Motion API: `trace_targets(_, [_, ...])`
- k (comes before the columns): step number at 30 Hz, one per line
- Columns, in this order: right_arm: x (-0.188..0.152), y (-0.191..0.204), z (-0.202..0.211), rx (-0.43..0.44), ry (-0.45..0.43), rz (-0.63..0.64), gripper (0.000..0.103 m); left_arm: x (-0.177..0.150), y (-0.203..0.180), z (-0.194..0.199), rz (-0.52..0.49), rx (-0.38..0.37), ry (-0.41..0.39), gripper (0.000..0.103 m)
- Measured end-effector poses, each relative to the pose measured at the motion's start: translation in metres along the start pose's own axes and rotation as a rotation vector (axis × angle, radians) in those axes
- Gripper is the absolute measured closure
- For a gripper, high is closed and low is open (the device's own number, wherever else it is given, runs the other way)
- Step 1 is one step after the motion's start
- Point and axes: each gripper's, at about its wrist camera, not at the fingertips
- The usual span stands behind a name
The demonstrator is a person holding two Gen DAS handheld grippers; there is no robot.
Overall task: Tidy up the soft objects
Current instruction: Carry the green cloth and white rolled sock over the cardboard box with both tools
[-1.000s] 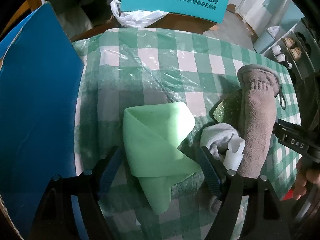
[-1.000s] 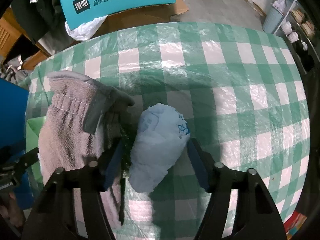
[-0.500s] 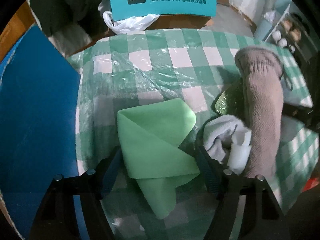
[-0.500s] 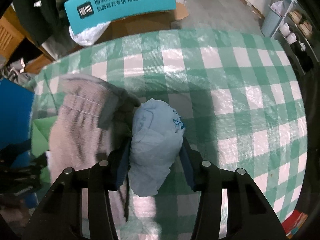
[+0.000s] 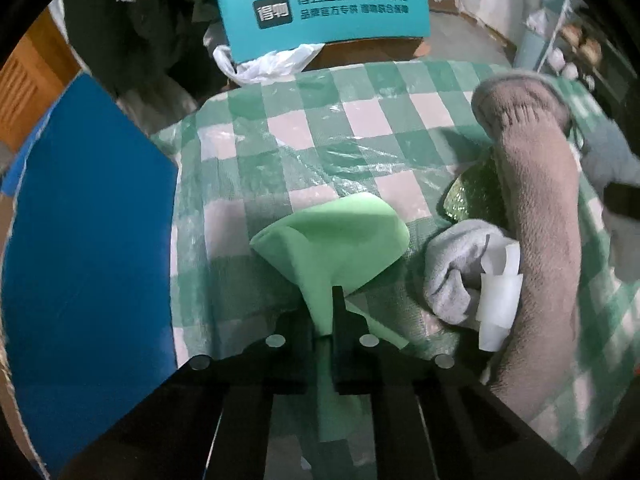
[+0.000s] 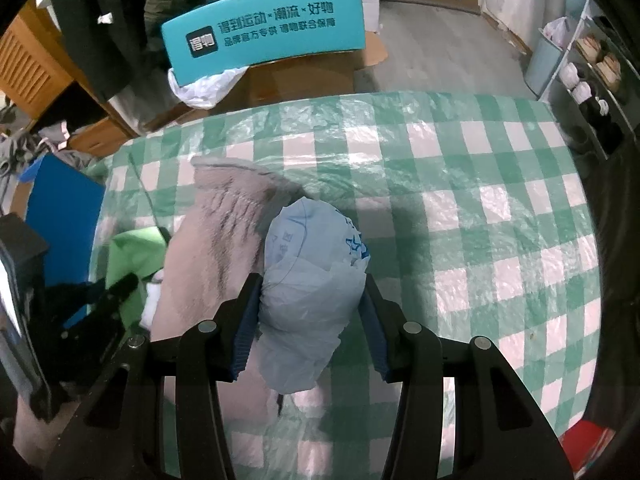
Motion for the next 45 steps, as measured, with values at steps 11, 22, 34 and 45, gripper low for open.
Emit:
trace_targets(11, [-0.016,0.019,0.019,0.027,-0.042,0.063,0.056,-0.011,0.011,0.026,0.052,-0.146,-0.022,0.098])
trace_targets(22, [-0.030,0.038,0.039,0.070,-0.072,0.126,0.056,-0.020,0.023,0.057,0.064,-0.212,-0.072,0.098])
trace_targets(34, [-0.043,0.062,0.058,0.104,-0.104,0.193,0.056,-0.036,0.030,0.086,0.062,-0.227,-0.110,0.098])
trace_targets(45, [-0.051,0.085,0.076,0.134,-0.134,0.251,0.056,-0.054,0.045,0.110,0.077,-0.247,-0.150,0.098])
Point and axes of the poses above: each gripper's, at about its wrist camera, not at the fingertips, and z roughly against the way its jaws point, y to its left, x to its top, and after that the axes turned 15 degrees about y, right-handed
